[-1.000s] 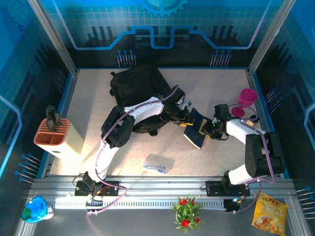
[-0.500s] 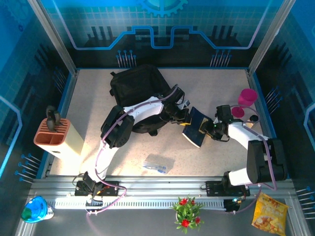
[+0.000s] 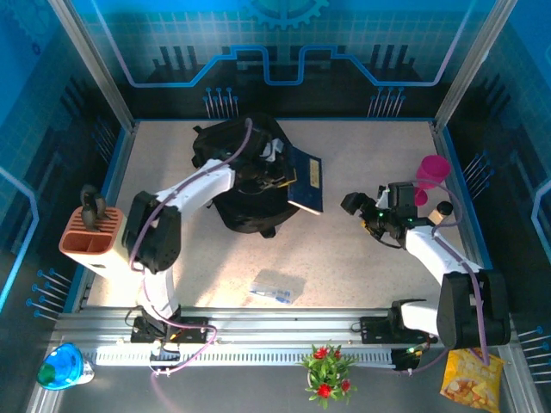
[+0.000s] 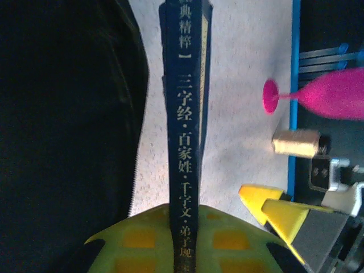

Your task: Pack the student bag

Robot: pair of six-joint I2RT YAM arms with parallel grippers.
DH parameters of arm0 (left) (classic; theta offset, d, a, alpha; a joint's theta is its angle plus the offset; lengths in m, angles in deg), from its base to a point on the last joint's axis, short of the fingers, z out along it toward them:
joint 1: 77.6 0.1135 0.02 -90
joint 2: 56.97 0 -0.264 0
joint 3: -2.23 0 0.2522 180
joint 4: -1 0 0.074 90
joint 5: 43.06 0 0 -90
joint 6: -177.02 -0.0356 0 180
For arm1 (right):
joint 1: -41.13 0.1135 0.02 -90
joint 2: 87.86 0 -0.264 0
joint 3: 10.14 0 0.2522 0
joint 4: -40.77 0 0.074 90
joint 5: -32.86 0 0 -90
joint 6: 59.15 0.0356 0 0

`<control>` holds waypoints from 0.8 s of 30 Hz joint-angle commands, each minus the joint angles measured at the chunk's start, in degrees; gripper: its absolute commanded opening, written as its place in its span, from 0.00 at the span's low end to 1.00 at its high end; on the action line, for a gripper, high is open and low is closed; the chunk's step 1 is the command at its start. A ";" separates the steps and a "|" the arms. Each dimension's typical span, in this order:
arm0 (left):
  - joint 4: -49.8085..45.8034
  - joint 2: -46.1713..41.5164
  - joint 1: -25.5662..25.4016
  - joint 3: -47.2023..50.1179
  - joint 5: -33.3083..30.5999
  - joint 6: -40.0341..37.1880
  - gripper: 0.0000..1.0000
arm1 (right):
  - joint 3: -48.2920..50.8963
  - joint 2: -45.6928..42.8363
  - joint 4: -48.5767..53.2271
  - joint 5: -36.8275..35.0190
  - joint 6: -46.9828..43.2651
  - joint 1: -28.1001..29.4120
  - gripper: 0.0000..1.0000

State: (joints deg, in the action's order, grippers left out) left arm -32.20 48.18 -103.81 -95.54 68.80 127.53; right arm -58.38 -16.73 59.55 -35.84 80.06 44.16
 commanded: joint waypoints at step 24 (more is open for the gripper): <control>61.76 -14.63 3.03 36.32 -10.28 36.17 0.00 | -1.12 7.87 -42.31 -2.50 34.92 19.02 0.91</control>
State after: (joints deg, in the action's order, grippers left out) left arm 20.43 33.27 -100.43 -59.37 59.69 160.04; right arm -57.11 -11.07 23.53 -35.69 110.55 61.71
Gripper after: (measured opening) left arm 0.105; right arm 0.920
